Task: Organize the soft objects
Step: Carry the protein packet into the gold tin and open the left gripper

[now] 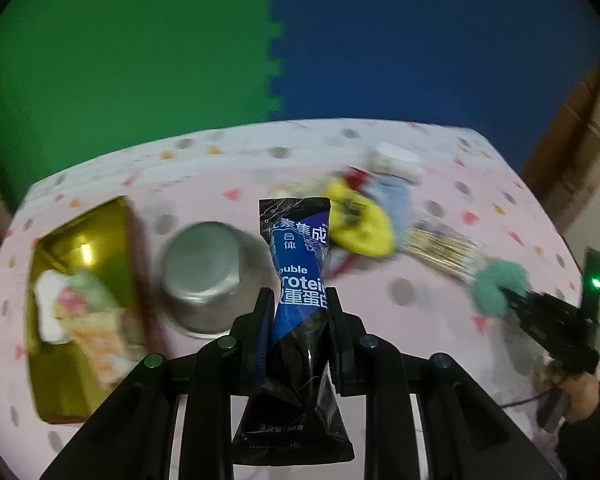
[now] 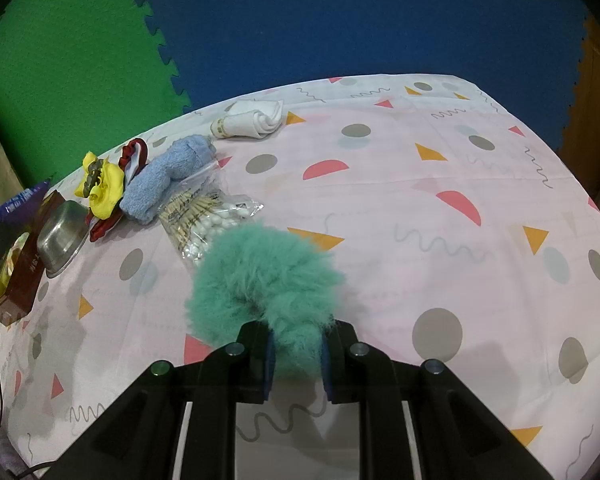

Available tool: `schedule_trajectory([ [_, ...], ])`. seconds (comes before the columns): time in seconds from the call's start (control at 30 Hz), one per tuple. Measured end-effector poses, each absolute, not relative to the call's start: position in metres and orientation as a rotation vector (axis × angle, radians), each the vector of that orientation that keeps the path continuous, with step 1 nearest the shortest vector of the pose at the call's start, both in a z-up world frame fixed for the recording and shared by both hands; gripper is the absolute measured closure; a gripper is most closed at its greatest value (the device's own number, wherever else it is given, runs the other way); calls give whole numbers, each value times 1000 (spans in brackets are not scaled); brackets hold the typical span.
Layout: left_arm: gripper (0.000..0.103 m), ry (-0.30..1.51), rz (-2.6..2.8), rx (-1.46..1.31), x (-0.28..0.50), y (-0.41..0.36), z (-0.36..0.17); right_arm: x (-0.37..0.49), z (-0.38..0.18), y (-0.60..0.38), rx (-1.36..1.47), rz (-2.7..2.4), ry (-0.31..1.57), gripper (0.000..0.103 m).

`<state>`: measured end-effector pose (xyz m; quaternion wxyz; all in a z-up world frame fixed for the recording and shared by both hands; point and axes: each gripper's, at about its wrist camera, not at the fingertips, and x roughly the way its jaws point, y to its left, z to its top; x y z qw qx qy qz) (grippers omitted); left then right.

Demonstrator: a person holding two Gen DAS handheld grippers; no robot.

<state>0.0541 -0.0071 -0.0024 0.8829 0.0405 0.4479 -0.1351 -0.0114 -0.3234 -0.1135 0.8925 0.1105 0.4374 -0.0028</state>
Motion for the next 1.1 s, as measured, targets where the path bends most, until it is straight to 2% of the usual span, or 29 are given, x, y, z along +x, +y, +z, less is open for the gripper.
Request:
schedule_trajectory([
  [0.3, 82, 911, -35, 44, 87, 91, 2, -11, -114, -322, 215, -8, 908, 85],
  [0.53, 82, 959, 95, -1, 118, 154, -19, -11, -114, -321, 203, -11, 908, 85],
  [1.1, 81, 1062, 120, -26, 161, 187, -65, -12, -114, -319, 184, -22, 907, 85],
])
